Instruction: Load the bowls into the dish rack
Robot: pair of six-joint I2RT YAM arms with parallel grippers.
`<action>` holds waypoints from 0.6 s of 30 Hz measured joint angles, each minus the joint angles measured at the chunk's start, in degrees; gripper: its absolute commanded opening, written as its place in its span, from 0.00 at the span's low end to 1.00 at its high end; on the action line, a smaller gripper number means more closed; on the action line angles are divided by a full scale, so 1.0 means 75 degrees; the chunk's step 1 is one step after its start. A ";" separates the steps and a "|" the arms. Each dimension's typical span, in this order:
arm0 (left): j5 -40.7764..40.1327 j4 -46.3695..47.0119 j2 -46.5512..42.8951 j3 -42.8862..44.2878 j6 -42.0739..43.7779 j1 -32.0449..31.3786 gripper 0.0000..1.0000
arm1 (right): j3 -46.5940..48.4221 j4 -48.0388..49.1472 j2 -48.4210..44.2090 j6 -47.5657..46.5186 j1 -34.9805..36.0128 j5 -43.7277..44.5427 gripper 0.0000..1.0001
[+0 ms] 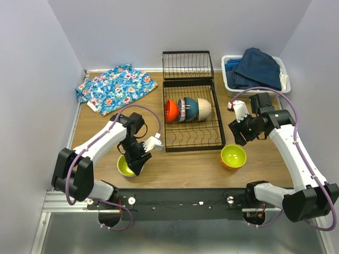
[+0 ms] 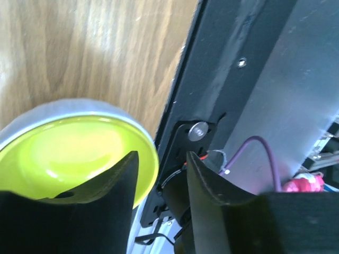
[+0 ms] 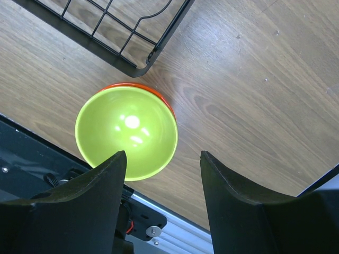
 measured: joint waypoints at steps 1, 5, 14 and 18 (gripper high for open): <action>-0.0102 0.0020 -0.0061 -0.0029 -0.0026 0.0000 0.51 | -0.0017 0.0000 -0.0026 0.0000 0.0000 0.0000 0.66; -0.0361 0.0102 -0.0093 -0.0289 -0.0085 -0.0003 0.52 | -0.0067 0.0009 -0.0044 0.0000 0.0000 0.0000 0.66; -0.0525 0.0420 0.0026 -0.0676 -0.0187 -0.0216 0.37 | -0.0070 0.0070 0.0041 -0.0003 0.0000 0.0000 0.66; -0.0484 0.0373 0.0067 -0.0673 -0.0015 -0.0315 0.25 | -0.0070 0.0117 0.0105 -0.0003 0.0000 0.0000 0.66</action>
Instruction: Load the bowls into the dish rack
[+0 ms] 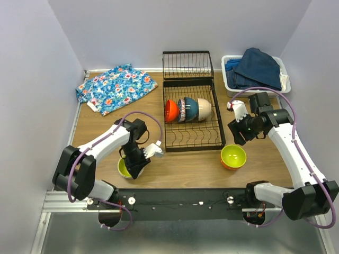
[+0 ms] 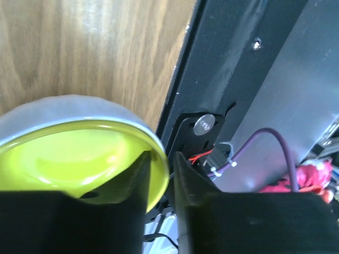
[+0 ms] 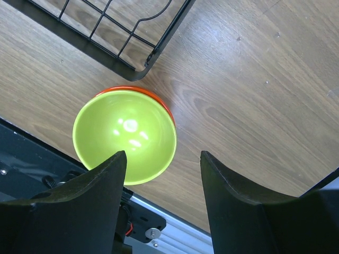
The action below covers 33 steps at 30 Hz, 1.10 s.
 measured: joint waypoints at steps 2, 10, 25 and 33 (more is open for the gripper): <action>0.0055 -0.0093 0.0017 0.0015 0.0085 -0.0038 0.20 | 0.0000 0.0020 0.0017 0.0000 0.0000 0.0000 0.68; 0.0443 -0.0379 0.0047 0.0289 0.0318 -0.0052 0.11 | 0.0000 0.0044 0.0023 0.0000 0.0000 0.0003 0.68; -0.0399 -0.0568 -0.1087 0.1332 0.0067 -0.0035 0.00 | 0.0000 0.0061 0.0015 0.0000 0.0000 0.0000 0.68; -0.0740 -0.0481 -0.1530 0.1757 -0.0172 -0.0035 0.00 | -0.0015 0.0090 -0.0029 0.0000 0.0000 0.0000 0.68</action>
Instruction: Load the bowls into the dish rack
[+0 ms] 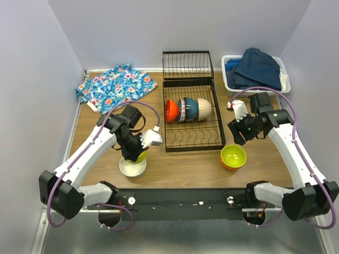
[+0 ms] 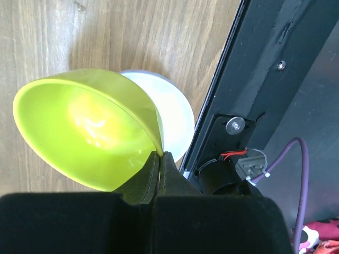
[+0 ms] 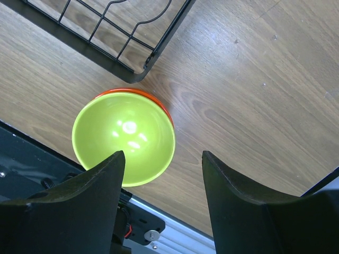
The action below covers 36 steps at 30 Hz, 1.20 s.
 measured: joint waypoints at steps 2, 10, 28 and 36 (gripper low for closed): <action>-0.0006 0.0015 -0.0029 -0.0073 -0.0035 0.0000 0.00 | -0.0006 0.0003 -0.0003 0.0000 0.0000 0.0000 0.68; -0.0067 -0.0087 -0.0140 -0.0038 -0.0137 0.0000 0.00 | -0.0061 0.0012 -0.0073 0.0000 0.0000 0.0003 0.69; 0.3547 0.1973 0.0274 0.1716 -0.2521 -0.0306 0.00 | -0.0315 0.0417 -0.0262 0.0323 -0.0364 0.0708 0.71; 0.3946 1.0095 0.1125 -0.0504 -0.7810 -0.1250 0.00 | -0.0216 0.0775 0.0035 0.1227 -0.1842 0.1067 0.81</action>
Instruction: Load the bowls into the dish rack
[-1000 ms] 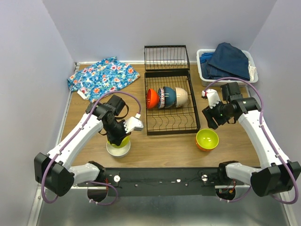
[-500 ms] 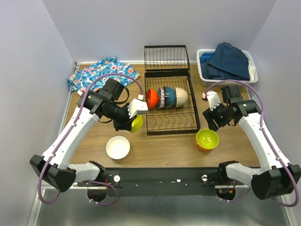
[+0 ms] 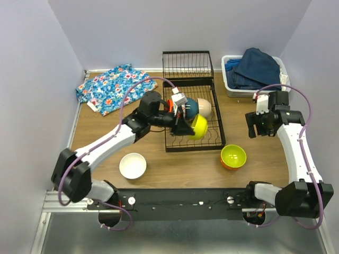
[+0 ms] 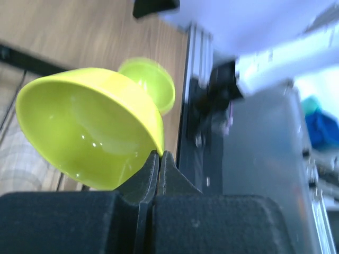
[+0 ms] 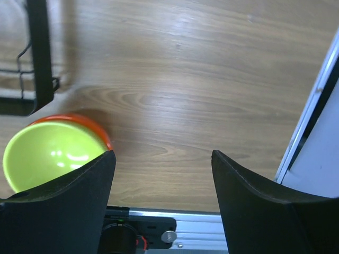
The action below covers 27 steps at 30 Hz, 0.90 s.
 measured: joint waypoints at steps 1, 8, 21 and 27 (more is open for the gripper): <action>-0.0076 0.0624 0.0198 -0.0082 -0.0364 -0.0079 0.00 | 0.0026 0.0017 0.0038 0.0090 -0.0172 0.0017 0.81; -0.0793 0.4951 0.2378 0.0047 -0.2990 -0.0495 0.00 | 0.0052 0.0000 0.0105 0.0388 -0.0667 0.0090 0.81; -0.1944 0.7050 0.3867 0.0213 -0.4112 -0.0676 0.00 | 0.0166 -0.0213 0.0385 0.0388 -0.0968 0.0117 0.81; -0.2218 0.6735 0.3861 -0.0052 -0.3316 -0.1043 0.00 | 0.0169 -0.0216 0.0522 0.0396 -0.1023 0.0114 0.80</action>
